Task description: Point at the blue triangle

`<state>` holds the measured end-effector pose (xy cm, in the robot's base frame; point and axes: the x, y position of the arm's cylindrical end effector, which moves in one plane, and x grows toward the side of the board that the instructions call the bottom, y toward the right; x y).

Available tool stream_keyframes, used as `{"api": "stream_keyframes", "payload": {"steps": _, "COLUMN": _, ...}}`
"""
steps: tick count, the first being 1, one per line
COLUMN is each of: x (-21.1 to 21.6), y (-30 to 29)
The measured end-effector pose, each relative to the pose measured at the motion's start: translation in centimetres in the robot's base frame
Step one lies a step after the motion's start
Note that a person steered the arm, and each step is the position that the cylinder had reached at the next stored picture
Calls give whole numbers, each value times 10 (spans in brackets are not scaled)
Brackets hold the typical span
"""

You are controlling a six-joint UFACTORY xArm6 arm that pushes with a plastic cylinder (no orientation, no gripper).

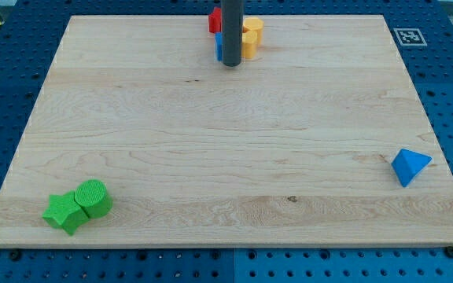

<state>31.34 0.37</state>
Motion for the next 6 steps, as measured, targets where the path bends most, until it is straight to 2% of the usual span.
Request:
{"api": "stream_keyframes", "payload": {"steps": 1, "x": -1, "y": 0}}
{"api": "stream_keyframes", "payload": {"steps": 2, "x": 31, "y": 0}}
{"api": "stream_keyframes", "payload": {"steps": 3, "x": 91, "y": 7}}
{"api": "stream_keyframes", "payload": {"steps": 4, "x": 158, "y": 49}}
{"api": "stream_keyframes", "payload": {"steps": 6, "x": 283, "y": 191}}
